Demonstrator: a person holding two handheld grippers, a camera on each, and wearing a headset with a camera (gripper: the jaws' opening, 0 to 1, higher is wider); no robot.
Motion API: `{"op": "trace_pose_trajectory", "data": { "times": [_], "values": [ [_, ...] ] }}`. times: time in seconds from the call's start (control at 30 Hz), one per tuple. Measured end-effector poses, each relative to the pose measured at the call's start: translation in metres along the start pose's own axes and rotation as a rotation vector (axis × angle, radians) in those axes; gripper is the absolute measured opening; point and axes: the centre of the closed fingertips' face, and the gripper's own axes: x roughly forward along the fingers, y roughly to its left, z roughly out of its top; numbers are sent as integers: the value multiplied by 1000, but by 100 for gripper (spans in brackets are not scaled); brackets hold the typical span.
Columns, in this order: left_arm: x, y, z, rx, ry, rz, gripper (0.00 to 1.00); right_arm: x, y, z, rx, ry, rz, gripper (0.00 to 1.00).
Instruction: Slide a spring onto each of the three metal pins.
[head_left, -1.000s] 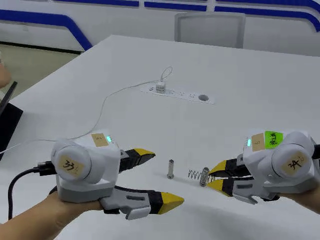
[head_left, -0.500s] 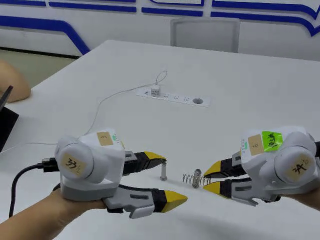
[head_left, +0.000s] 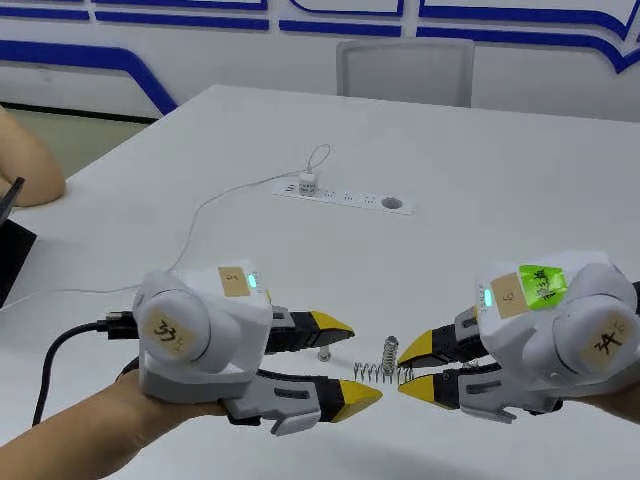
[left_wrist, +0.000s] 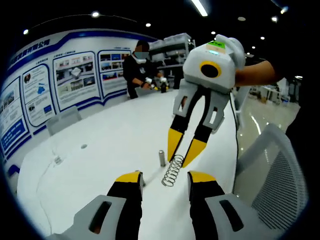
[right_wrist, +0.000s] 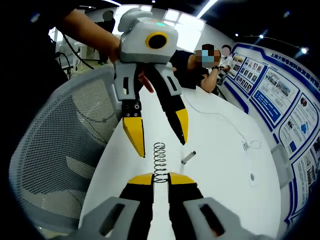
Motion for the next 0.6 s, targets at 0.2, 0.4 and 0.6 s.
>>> {"op": "trace_pose_trajectory", "data": {
  "times": [0.2, 0.4, 0.6],
  "values": [
    [0, -2, -6, 21, 23, -14, 31, 0, 1, 1, 4, -4, 4, 11],
    [0, -6, -9, 50, 39, -34, 22, 4, 6, 4, -7, -10, 31, 11],
    [2, -9, -12, 80, 52, -46, 19, 6, 8, 7, -15, -17, 52, 11]
  ]
}}
